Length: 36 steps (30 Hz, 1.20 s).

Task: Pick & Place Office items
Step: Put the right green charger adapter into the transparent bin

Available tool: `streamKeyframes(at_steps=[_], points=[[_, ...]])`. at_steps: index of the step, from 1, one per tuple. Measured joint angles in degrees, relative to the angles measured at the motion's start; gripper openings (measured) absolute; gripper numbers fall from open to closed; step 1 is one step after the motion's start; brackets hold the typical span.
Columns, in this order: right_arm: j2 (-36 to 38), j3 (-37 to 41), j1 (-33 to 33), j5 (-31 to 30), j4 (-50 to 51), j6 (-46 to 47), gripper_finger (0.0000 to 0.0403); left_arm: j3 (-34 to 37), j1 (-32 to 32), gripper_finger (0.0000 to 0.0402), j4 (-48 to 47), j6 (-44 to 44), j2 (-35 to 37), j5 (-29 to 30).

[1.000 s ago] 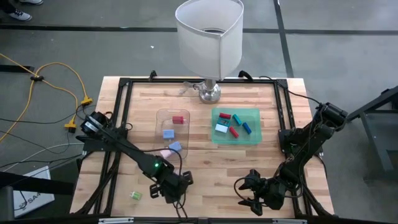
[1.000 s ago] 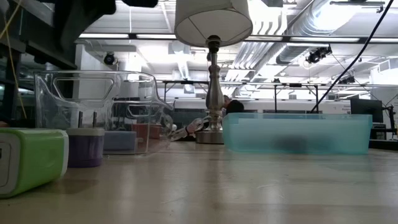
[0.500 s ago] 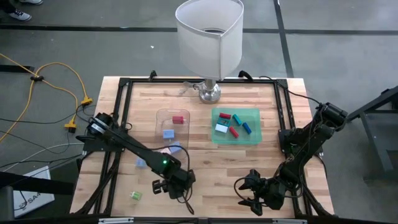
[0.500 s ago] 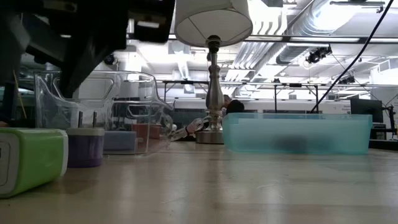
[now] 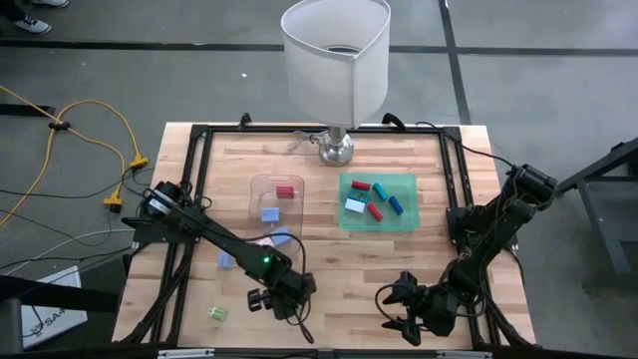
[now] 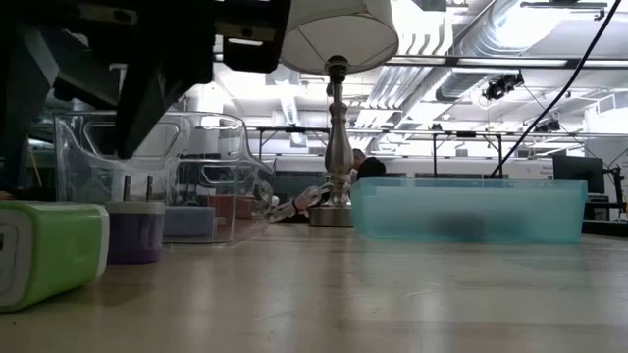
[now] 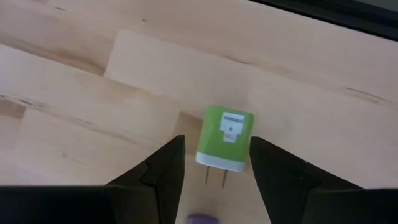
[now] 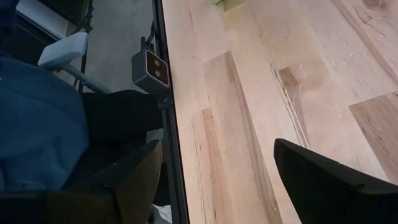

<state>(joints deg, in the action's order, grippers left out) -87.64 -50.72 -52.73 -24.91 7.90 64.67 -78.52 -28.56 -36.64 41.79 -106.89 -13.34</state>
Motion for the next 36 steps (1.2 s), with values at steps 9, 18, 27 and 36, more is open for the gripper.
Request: streamKeyframes(at_steps=[9,18,27,36], points=[[0.00,0.00,0.01,0.01,0.00,0.01,0.0298,0.00,-0.55,0.0172,0.96,-2.63,-0.02,0.12],[0.00,0.00,0.01,0.01,0.00,0.00,0.0298,0.00,-0.44,0.0172,1.06,-4.51,-0.04,-3.06],[0.00,0.00,0.00,0.02,0.00,0.01,0.0298,0.00,-0.50,0.0208,1.11,-5.38,-0.04,-3.28],[0.00,-0.01,0.01,0.02,0.00,0.00,0.0298,0.00,-0.50,0.0236,1.13,-1.61,-0.04,-1.47]])
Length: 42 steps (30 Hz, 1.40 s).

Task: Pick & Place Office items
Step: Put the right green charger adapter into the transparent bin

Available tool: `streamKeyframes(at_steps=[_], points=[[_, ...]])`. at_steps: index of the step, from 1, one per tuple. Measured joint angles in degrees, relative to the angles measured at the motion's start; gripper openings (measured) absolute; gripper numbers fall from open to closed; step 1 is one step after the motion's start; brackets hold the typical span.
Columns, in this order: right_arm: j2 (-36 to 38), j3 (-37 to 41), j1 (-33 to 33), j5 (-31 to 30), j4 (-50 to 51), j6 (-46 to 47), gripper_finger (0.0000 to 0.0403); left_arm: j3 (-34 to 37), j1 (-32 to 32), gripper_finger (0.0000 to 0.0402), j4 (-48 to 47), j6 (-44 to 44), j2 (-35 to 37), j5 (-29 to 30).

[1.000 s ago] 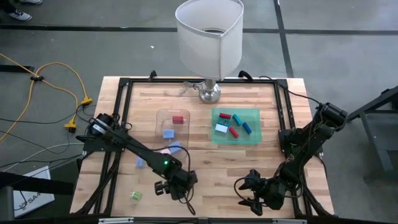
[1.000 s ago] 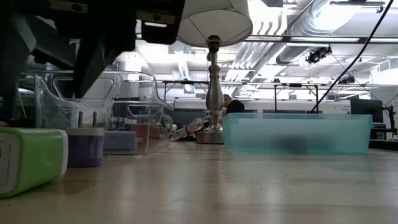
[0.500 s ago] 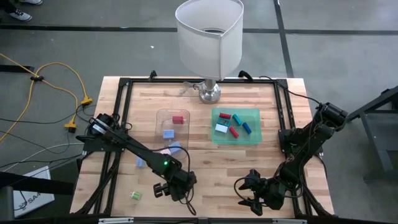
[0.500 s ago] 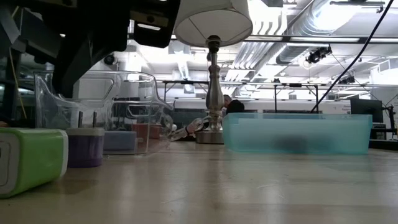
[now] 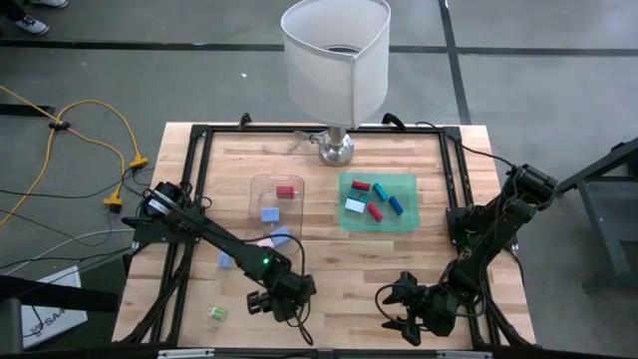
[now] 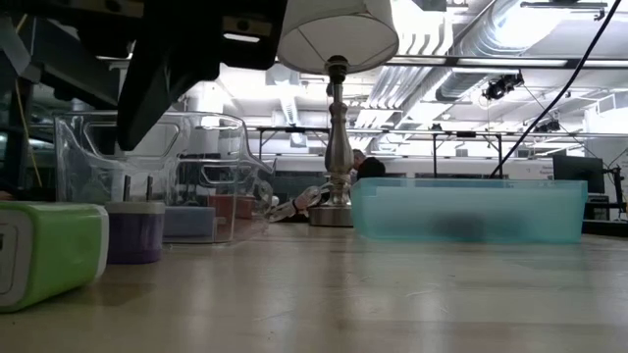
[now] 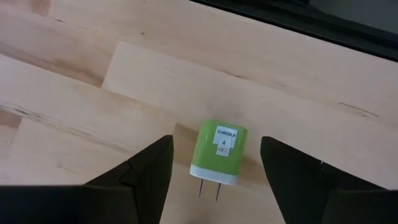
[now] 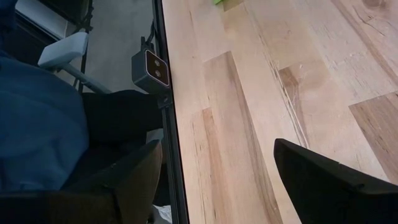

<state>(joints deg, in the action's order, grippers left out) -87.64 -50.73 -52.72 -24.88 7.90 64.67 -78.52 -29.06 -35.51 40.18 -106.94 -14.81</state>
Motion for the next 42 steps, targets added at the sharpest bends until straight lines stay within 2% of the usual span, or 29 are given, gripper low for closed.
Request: streamKeyframes(at_steps=[12,42], points=[[0.00,0.01,0.00,0.00,0.02,0.00,0.0298,0.07,-0.44,0.0236,0.23,1.82,-1.02,2.93],[0.00,0.01,0.01,0.00,-1.47,0.01,0.0298,0.04,-1.86,0.0236,2.78,0.07,-5.22,3.63]])
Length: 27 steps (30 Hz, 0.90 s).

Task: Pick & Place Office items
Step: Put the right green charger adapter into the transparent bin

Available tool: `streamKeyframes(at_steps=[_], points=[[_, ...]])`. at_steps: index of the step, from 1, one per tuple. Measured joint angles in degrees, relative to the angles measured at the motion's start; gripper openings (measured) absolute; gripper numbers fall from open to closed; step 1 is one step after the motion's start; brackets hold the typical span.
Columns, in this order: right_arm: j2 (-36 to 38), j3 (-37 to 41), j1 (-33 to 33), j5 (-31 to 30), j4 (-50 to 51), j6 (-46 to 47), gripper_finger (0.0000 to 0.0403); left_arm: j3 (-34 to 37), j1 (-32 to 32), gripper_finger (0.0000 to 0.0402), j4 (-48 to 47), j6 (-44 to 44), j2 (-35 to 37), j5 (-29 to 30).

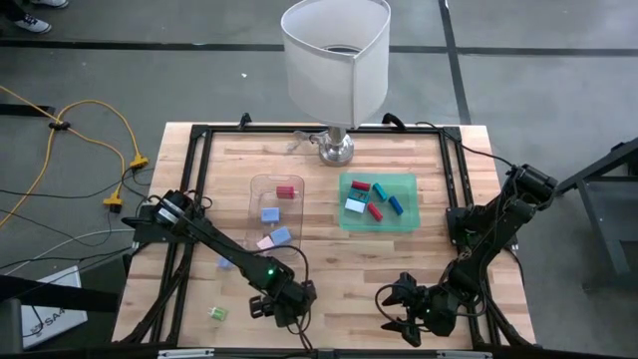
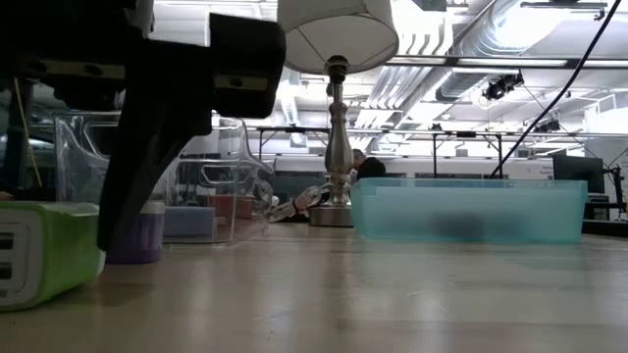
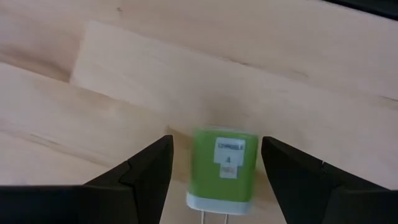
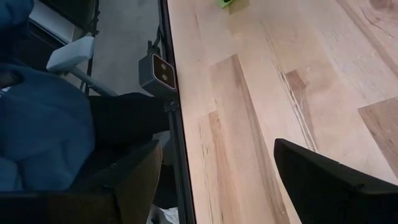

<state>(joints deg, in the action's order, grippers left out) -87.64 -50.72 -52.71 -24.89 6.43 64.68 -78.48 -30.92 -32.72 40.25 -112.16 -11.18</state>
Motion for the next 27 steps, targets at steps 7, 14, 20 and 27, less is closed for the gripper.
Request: streamKeyframes(at_steps=[7,14,20,27], points=[[0.00,0.00,-0.02,0.00,-0.57,-0.02,0.0298,-0.02,0.00,0.0236,0.05,-0.13,-0.05,-0.06],[0.00,0.00,-0.02,-0.01,-0.72,-0.02,0.0298,-0.02,0.00,0.0225,0.06,0.10,-0.05,0.22],[0.00,0.00,-0.01,-0.02,-0.72,-0.01,0.0298,-0.02,-0.02,0.0198,0.04,0.06,-0.05,0.24],[0.00,-0.01,-0.01,-0.01,-0.71,-0.01,0.0298,-0.02,-0.04,0.0179,0.02,0.07,-0.03,0.24]])
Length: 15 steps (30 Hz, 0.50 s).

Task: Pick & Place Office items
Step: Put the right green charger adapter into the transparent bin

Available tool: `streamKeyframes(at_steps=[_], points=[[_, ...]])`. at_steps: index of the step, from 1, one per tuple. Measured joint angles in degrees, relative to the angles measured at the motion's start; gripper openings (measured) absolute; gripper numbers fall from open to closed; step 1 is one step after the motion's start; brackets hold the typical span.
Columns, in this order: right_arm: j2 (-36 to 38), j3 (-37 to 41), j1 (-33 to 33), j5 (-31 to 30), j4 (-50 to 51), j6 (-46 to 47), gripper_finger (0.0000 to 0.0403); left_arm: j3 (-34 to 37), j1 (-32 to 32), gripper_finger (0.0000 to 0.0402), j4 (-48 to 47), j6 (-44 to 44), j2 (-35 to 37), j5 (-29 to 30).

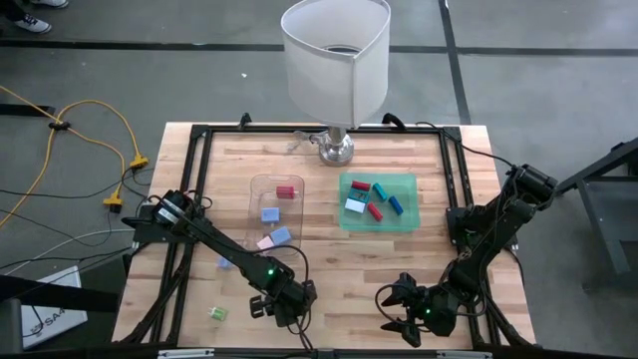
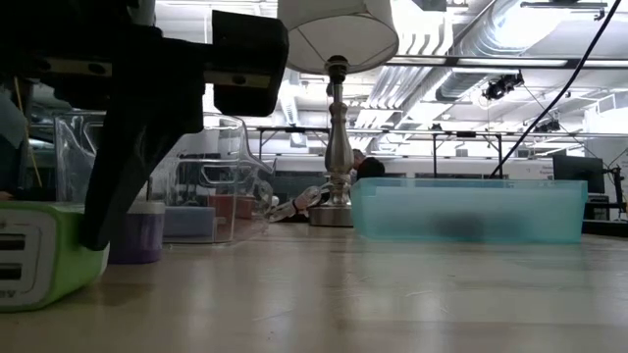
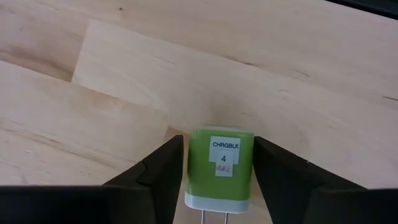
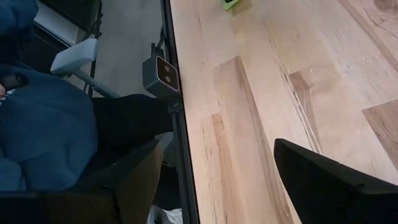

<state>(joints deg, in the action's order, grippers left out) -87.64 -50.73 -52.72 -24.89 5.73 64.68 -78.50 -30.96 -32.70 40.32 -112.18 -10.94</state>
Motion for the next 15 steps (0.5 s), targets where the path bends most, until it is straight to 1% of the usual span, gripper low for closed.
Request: streamKeyframes(at_steps=[7,15], points=[[0.00,-0.01,0.01,0.01,0.01,0.01,0.0298,0.00,0.00,0.0152,0.01,-0.11,0.04,0.04],[0.00,0.01,0.01,0.01,0.01,-0.01,0.0298,0.00,-0.46,0.0149,0.04,-0.31,0.04,0.37]])
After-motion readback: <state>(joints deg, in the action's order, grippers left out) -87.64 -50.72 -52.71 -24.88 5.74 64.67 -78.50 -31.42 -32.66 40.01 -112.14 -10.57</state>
